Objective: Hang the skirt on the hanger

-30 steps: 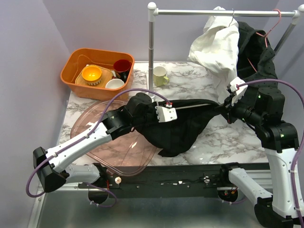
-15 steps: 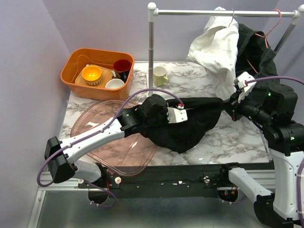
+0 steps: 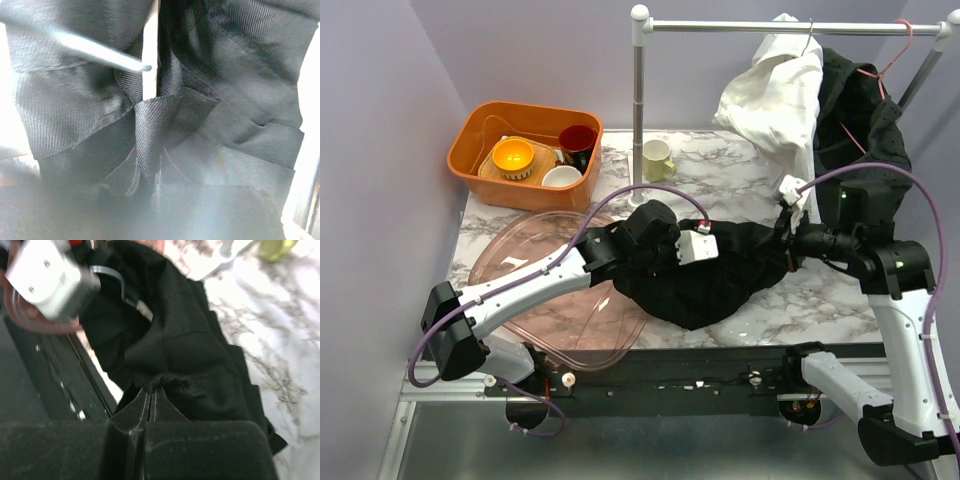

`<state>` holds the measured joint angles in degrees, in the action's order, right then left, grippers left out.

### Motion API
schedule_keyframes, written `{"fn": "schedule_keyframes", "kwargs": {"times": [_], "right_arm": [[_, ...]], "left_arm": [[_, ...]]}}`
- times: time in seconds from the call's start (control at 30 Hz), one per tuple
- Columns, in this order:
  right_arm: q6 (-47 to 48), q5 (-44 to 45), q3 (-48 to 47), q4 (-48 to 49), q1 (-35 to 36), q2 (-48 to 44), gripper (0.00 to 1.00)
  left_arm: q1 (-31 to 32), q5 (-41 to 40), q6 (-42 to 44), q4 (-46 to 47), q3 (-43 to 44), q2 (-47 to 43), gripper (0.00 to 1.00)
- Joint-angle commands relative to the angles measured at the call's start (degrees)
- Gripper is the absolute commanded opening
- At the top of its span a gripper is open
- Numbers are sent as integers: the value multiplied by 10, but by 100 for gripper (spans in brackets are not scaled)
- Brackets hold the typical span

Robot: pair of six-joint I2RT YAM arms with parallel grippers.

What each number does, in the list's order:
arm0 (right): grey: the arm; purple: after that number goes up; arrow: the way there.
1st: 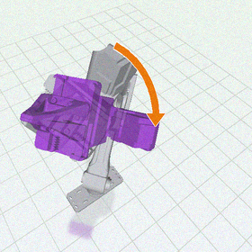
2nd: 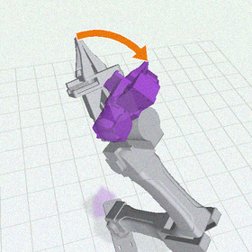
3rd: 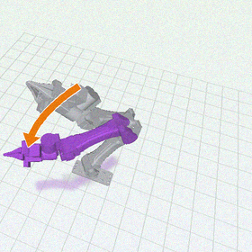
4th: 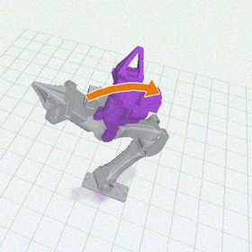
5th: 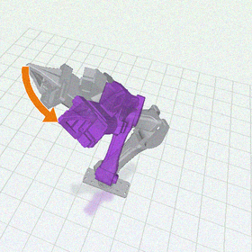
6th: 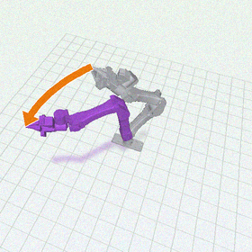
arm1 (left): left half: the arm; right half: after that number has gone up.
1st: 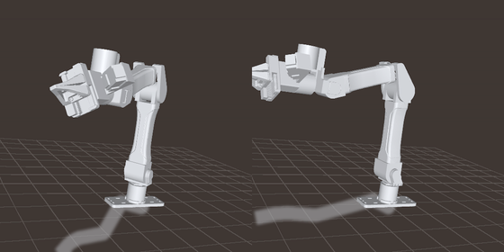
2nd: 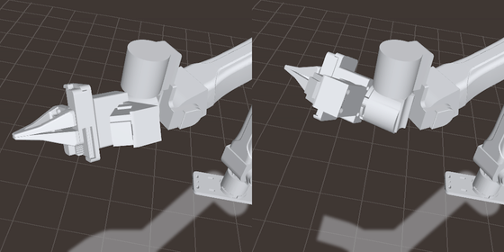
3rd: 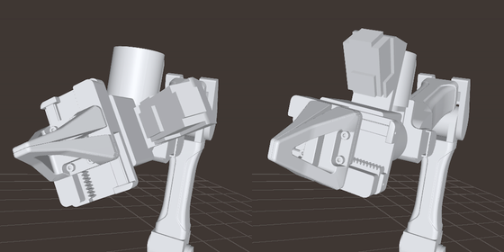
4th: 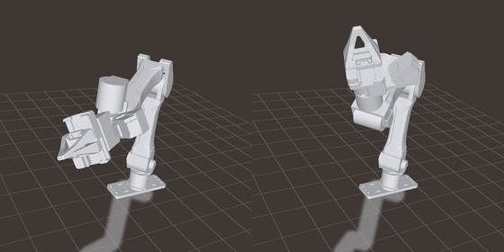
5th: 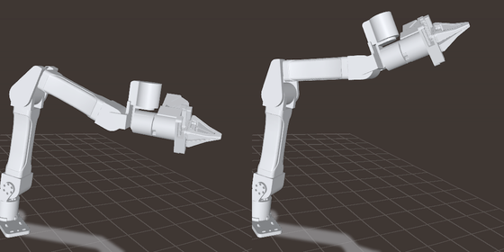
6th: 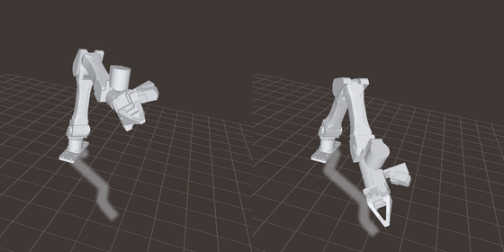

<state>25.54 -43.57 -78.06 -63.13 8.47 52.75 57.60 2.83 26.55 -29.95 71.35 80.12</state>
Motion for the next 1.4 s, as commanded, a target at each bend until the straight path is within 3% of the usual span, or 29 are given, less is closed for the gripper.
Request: {"fn": "schedule_keyframes", "kwargs": {"times": [0.0,0.03,0.13,0.17,0.23,0.27,0.37,0.67,0.93,1.23,1.27,1.37], "right_arm": [[112,-31,73,-63,50,10,1],[122,-29,83,-70,61,10,2],[144,-20,94,-89,100,-6,18],[157,-13,86,-102,101,-10,30],[188,37,53,-138,100,-32,42],[187,55,46,-140,101,-45,55],[187,93,12,-140,101,-88,75],[204,136,-67,-172,100,-66,77],[372,34,27,-225,101,-20,76],[406,12,101,-205,109,16,76],[399,14,114,-191,110,14,75],[390,10,118,-172,113,18,51]], "left_arm": [[0,81,-39,29,11,-24,0],[0,89,-41,28,16,-18,0],[0,103,-42,31,27,-6,0],[0,110,-40,31,27,-4,0],[0,125,-42,31,21,-5,0],[1,133,-44,30,17,-7,0],[4,156,-44,29,-6,-22,0],[12,199,-40,-7,-24,-36,0],[24,227,-42,-34,-3,-44,0],[25,202,-55,-26,20,-51,0],[25,201,-57,-24,21,-52,0],[24,208,-64,-20,31,-52,0]]}}
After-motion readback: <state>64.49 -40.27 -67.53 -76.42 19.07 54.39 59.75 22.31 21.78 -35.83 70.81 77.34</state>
